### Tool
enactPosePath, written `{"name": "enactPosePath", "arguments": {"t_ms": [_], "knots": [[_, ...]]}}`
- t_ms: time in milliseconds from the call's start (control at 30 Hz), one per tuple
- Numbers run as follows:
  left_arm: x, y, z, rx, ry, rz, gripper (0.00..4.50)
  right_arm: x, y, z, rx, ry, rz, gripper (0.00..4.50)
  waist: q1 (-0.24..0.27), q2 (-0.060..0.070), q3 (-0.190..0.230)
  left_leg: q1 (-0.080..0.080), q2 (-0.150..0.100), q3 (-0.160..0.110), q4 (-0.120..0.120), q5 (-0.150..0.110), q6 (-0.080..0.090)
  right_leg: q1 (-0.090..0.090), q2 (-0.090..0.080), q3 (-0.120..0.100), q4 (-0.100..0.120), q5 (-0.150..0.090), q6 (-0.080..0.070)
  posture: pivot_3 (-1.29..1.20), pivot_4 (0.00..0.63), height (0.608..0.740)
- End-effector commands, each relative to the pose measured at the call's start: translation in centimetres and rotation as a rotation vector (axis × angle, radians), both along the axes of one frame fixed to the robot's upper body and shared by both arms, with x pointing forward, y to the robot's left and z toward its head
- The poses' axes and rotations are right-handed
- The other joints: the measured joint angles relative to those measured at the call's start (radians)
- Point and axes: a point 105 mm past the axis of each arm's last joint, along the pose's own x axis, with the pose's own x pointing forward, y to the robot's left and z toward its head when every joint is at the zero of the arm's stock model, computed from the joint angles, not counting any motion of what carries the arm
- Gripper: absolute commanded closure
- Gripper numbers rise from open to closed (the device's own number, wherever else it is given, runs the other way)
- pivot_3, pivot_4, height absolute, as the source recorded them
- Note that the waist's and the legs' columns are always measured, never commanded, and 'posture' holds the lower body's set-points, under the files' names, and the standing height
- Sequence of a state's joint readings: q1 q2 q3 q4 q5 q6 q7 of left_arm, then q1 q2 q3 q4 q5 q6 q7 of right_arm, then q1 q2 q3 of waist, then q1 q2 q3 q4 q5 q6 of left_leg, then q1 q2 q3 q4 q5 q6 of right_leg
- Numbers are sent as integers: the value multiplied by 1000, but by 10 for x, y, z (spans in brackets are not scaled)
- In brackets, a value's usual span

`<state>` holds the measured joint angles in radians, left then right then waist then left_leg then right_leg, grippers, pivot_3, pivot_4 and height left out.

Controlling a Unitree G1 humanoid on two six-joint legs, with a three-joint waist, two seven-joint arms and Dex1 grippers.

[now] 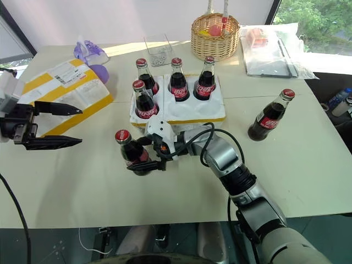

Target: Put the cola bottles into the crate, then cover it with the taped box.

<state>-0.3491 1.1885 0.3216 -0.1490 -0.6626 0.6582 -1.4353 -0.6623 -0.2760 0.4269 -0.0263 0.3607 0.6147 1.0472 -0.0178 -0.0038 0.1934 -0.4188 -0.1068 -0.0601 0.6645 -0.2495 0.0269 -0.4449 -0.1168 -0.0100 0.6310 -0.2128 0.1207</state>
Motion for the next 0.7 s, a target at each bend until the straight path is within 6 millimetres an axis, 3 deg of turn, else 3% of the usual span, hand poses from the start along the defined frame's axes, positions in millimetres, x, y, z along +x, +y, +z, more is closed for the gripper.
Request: {"name": "enactPosePath", "arguments": {"t_ms": [33,267,433,567,700], "knots": [[0,-1,8,19,-39,-11,0,-6,3,6,28,14,33,1759,0,0,0,1,0,0,0,0,0,1,0,0,0,0,0,0,150,740],[8,-1,4,7,-43,-11,0,-9,-20,55,151,58,14,1758,4,0,0,1,0,0,-1,-1,1,1,0,0,0,0,0,0,150,740],[12,-7,8,-18,-59,-36,0,-5,-57,114,273,36,-59,1758,5,0,0,1,0,0,-1,-1,2,1,-1,0,0,0,0,0,150,740],[15,-13,8,-27,-71,-60,0,14,-85,152,325,-49,-197,1758,4,0,0,1,0,0,-1,-2,2,1,-1,0,-1,0,0,0,150,740],[18,-17,8,-30,-75,-74,0,36,-101,160,268,-161,-331,1758,3,0,0,1,0,0,-2,-2,3,1,-1,0,-1,0,0,0,150,740]]}}
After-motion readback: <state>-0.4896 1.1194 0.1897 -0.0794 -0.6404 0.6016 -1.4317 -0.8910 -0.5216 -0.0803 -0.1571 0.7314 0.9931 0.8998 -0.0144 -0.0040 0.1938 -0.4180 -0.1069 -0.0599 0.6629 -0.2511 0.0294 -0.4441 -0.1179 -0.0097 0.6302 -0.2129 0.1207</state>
